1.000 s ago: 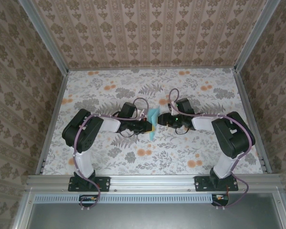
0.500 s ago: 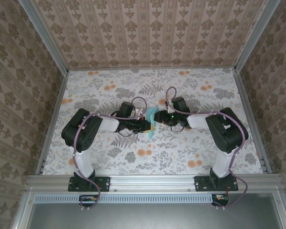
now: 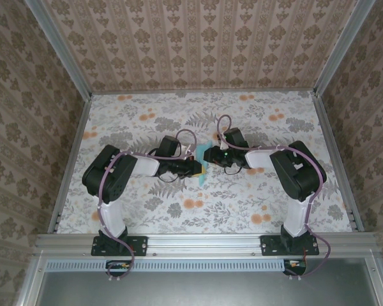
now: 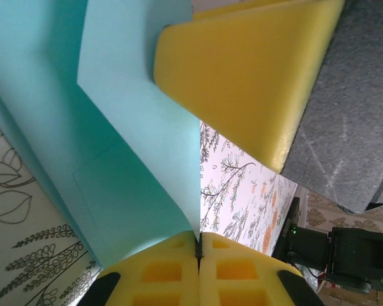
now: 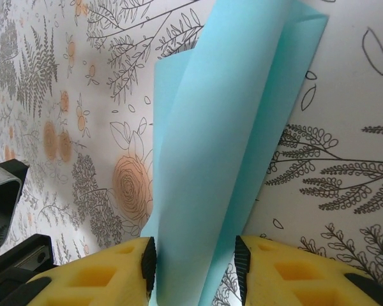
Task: Fold a paper plane with a square sheet of paper (fold left side to right side)
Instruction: Fold the wing for the fifth time at the center of the table.
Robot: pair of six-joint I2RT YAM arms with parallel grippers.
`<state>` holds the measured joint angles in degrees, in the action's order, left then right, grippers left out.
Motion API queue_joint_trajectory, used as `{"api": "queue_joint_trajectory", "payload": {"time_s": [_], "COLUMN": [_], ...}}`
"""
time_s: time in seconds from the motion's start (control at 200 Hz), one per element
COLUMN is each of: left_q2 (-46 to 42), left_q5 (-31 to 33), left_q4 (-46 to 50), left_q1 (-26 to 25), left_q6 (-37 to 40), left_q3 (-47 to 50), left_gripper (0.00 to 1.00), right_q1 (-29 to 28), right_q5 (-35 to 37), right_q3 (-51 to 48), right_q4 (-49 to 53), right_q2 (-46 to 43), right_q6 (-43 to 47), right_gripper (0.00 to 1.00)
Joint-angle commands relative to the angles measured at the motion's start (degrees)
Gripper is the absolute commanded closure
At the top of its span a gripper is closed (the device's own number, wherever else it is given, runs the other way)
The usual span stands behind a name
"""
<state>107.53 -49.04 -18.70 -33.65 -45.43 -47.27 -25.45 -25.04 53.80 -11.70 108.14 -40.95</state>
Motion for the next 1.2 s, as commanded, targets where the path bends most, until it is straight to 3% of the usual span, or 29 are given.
{"api": "queue_joint_trajectory", "payload": {"time_s": [0.0, 0.375, 0.575, 1.195], "left_q2": [-0.1, -8.1, -6.0, 4.2], "left_q5": [-0.3, 0.4, 0.0, -2.0], "left_q4": [1.1, 7.7, 12.8, 10.5], "left_q1": [0.5, 3.1, 5.0, 3.2], "left_q6": [1.2, 2.9, 4.8, 2.9], "left_q3": [0.4, -0.3, -4.2, -10.2], "left_gripper": [0.89, 0.67, 0.56, 0.57], "right_q1": [-0.4, -0.4, -0.4, -0.4], "right_q5": [2.3, 2.1, 2.1, 1.8], "right_q3": [1.3, 1.7, 1.6, 1.7], "right_q4": [4.1, 4.2, 4.1, 4.8], "right_q2": [2.0, 3.2, 3.2, 3.0], "right_q6": [-0.2, -0.9, -0.9, -0.6], "right_gripper": [0.60, 0.61, 0.61, 0.61]}}
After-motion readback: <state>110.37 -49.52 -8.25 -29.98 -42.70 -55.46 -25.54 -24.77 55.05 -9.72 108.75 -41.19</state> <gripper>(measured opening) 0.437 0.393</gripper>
